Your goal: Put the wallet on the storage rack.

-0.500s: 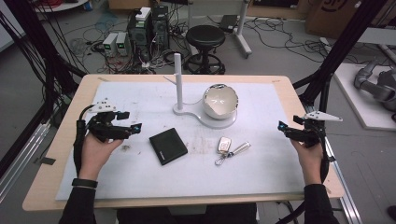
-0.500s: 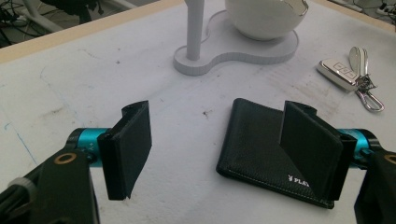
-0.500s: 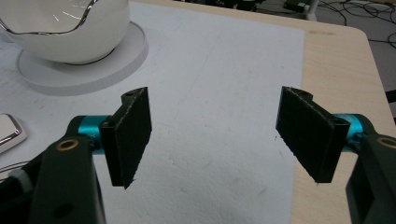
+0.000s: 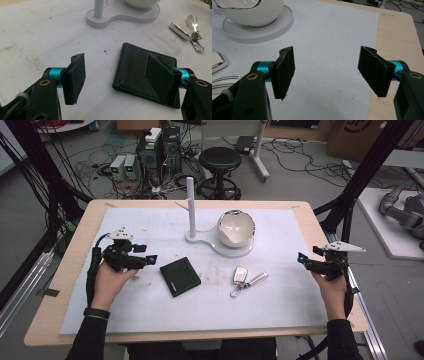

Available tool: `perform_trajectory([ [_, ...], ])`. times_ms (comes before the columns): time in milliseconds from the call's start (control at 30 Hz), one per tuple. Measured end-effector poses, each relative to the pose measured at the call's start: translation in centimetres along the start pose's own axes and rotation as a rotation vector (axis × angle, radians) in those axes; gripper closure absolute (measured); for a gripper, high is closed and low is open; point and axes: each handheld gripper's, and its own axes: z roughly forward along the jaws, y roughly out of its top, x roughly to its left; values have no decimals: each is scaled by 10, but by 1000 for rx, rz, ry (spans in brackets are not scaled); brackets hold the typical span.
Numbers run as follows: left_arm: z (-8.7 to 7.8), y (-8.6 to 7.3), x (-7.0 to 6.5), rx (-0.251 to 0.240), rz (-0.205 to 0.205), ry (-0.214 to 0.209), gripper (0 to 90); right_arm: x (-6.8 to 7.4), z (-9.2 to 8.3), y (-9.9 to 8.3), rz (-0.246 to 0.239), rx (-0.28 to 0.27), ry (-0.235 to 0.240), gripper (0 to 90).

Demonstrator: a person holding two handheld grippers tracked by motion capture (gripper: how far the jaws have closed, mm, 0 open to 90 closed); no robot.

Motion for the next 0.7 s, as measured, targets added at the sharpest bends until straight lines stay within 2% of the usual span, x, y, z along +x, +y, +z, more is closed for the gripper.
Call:
perform_trajectory([
  [133,7,-2,-2,9,4,-40,358,1,0,0,-11,-2,2,305],
  [233,14,-4,-4,24,12,-48,394,2,1,0,-12,5,6,305],
  [400,26,-8,-5,65,-11,-44,451,2,1,0,-12,5,4,305],
  [533,37,-12,-3,114,-43,-44,486,2,2,0,-12,7,1,306],
  [567,37,-12,-3,114,-43,-44,499,2,2,0,-12,7,1,306],
  [600,39,-15,-1,117,-69,-51,501,2,2,0,-14,10,-2,306],
  [700,43,-17,3,123,-103,-59,524,2,2,0,-17,11,-1,307],
])
